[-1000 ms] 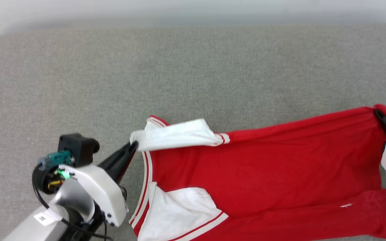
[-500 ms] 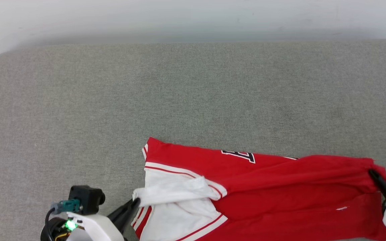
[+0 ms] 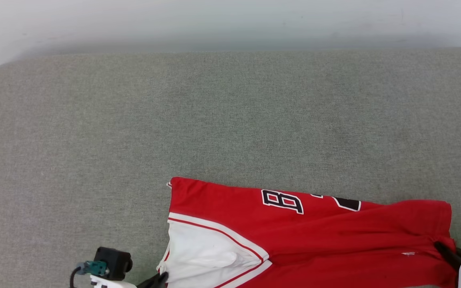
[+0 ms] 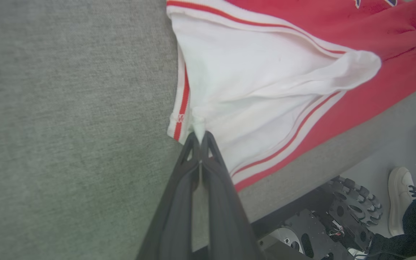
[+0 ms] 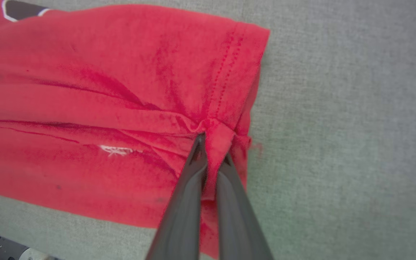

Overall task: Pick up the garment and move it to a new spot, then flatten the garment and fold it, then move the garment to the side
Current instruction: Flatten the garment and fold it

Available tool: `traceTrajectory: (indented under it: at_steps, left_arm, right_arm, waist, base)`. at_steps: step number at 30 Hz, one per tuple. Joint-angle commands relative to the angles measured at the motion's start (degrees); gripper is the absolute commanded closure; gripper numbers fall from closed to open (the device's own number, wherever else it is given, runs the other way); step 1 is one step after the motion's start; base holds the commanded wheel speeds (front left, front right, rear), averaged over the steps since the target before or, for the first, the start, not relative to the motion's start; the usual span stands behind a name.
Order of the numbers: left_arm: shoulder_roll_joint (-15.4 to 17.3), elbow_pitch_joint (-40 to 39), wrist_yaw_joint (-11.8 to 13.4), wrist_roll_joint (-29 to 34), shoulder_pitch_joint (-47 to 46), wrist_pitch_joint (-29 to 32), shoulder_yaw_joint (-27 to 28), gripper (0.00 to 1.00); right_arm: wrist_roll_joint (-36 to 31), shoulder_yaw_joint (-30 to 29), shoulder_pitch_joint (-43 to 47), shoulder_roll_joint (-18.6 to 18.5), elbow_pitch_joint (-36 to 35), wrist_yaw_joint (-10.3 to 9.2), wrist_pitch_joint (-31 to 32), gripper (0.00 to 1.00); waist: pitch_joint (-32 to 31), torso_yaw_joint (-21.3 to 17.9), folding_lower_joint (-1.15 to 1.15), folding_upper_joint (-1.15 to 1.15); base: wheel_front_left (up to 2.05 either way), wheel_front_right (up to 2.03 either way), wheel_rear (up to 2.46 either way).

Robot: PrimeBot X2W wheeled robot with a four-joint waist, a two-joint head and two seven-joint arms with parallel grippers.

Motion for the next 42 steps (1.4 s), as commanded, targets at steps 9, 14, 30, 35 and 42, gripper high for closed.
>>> traceTrajectory:
  at_steps: [9, 14, 30, 35, 42]
  left_arm:
    - [-2.05, 4.2, -0.76, 2.19, -1.32, -0.96, -2.09, 0.0]
    - [-2.7, 3.58, -0.8, 2.42, -1.7, -5.36, -0.12, 0.0]
    - [-5.68, 1.17, 5.44, 5.6, -1.23, -23.22, 10.26, 0.0]
    - [-6.98, 2.76, 4.41, 6.58, -1.71, -24.6, 10.9, 0.0]
    - [-7.64, 4.59, 3.09, 7.83, -2.68, -25.35, 11.53, 0.0]
  right_arm:
    - [0.14, 3.8, -1.73, -0.57, 2.1, -0.09, -1.26, 0.0]
    - [1.88, 3.53, -2.49, -1.09, -0.66, -0.08, -0.6, 0.0]
    - [-4.31, -14.04, 1.46, 9.2, -3.99, -0.07, 10.56, 0.0]
    - [-6.71, -18.59, 0.94, 13.73, -1.52, -0.07, 12.7, 0.0]
    - [-11.24, -22.76, -0.15, 18.24, 4.7, -0.07, 13.62, 0.0]
  waist:
    - [-0.75, -0.23, 0.0, 0.0]
    - [-3.31, -0.63, 0.0, 0.0]
    - [-5.43, -0.34, 0.0, 0.0]
    - [-4.36, 0.48, 0.0, 0.0]
    - [-3.08, 1.95, 0.0, 0.0]
  base:
    - [0.0, 0.0, 0.0]
    - [0.0, 0.0, 0.0]
    - [0.0, 0.0, 0.0]
    - [0.0, 0.0, 0.0]
    - [0.0, 0.0, 0.0]
